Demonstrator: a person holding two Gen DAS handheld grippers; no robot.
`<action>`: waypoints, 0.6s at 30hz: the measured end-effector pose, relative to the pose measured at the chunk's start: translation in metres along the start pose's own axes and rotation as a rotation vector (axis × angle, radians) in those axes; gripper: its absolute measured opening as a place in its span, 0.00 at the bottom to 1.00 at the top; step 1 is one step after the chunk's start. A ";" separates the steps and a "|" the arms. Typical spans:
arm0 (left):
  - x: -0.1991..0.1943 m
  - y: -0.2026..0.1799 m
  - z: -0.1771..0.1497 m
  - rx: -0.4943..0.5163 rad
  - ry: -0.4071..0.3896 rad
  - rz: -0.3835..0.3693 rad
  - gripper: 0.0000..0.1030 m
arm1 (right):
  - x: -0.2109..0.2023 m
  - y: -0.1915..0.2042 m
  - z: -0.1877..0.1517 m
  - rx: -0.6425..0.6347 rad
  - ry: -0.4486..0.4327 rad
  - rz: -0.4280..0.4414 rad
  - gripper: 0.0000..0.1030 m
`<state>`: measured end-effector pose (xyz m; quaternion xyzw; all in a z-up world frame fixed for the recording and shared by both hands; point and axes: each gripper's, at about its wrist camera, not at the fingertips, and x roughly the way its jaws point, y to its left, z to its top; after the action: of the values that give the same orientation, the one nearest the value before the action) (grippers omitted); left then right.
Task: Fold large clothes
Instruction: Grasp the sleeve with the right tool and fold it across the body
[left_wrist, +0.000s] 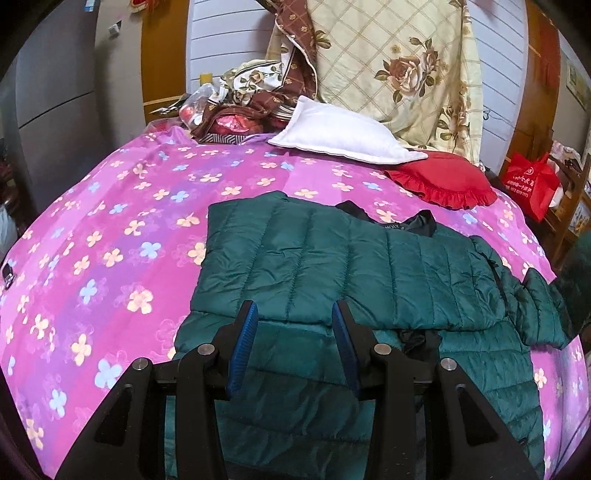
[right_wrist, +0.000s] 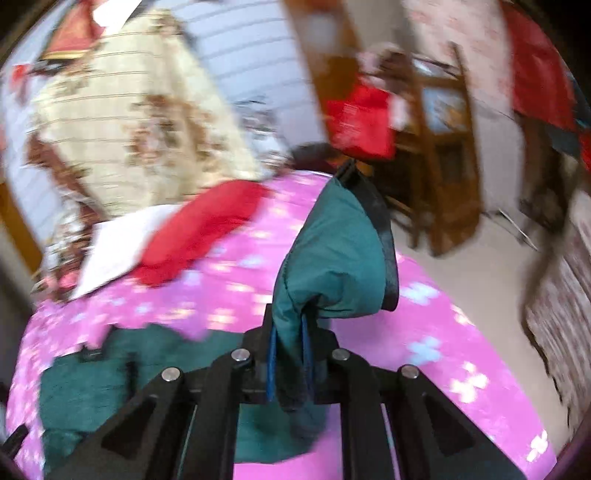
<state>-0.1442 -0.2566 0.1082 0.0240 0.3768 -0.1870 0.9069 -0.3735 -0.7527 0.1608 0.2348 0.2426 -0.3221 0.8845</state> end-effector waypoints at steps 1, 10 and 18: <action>0.001 0.003 0.000 -0.005 0.003 -0.004 0.23 | -0.003 0.021 0.003 -0.034 0.004 0.039 0.12; 0.020 0.030 0.005 -0.047 0.031 -0.017 0.23 | 0.017 0.210 -0.045 -0.339 0.144 0.274 0.12; 0.032 0.065 0.015 -0.150 0.028 -0.036 0.23 | 0.069 0.341 -0.133 -0.448 0.304 0.422 0.12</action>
<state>-0.0909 -0.2095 0.0905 -0.0481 0.4028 -0.1741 0.8973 -0.1302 -0.4754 0.1064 0.1251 0.3822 -0.0321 0.9150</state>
